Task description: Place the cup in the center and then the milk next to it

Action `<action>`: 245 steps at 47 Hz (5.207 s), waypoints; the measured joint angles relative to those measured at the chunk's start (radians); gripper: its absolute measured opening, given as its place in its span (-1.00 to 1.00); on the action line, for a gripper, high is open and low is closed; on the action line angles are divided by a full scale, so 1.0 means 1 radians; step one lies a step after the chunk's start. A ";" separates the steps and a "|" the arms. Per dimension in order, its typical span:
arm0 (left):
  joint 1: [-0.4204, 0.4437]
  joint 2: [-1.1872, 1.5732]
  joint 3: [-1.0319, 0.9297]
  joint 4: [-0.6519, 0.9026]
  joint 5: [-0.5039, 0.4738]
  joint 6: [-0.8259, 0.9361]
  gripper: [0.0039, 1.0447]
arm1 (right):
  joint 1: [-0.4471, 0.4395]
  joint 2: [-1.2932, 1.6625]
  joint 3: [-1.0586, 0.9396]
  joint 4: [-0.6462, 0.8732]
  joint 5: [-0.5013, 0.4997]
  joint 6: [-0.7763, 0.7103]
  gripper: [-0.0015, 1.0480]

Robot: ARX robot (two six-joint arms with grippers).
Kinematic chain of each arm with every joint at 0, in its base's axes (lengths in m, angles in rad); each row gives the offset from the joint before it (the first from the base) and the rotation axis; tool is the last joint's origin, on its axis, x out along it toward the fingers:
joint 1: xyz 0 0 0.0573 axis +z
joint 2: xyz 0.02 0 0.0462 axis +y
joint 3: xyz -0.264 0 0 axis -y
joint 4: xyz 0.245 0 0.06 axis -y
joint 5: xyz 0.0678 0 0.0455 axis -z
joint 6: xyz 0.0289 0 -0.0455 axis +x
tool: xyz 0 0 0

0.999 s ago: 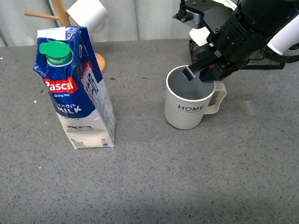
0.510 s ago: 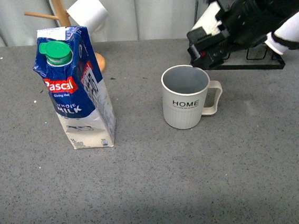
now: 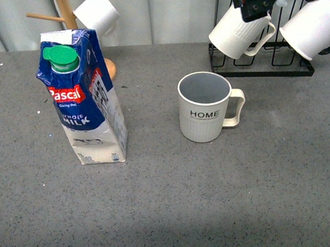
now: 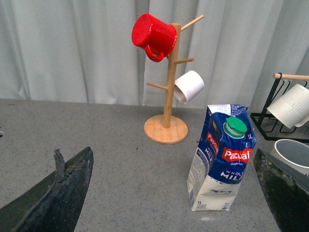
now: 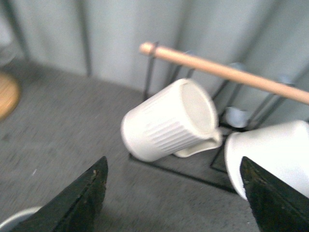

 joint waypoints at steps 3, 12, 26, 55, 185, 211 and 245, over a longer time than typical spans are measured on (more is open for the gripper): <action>0.000 0.000 0.000 0.000 -0.003 0.000 0.88 | -0.011 -0.015 -0.121 0.227 0.062 0.033 0.33; 0.000 0.000 0.000 0.000 -0.003 0.000 0.88 | -0.064 -0.177 -0.364 0.546 0.047 0.075 -0.21; 0.000 0.000 0.000 0.000 -0.002 0.000 0.88 | -0.119 -0.344 -0.613 0.616 -0.011 0.085 -0.98; 0.000 0.000 0.000 0.000 -0.001 0.000 0.88 | -0.239 -0.798 -0.880 0.417 -0.125 0.088 -0.98; -0.043 0.376 0.050 0.164 -0.026 -0.096 0.88 | -0.240 -1.829 -0.942 -0.529 -0.132 0.090 0.83; -0.221 1.363 0.241 0.740 -0.113 -0.156 0.88 | -0.240 -1.829 -0.942 -0.529 -0.131 0.090 0.83; -0.362 1.519 0.337 0.782 -0.156 -0.176 0.88 | -0.240 -1.829 -0.942 -0.529 -0.132 0.090 0.83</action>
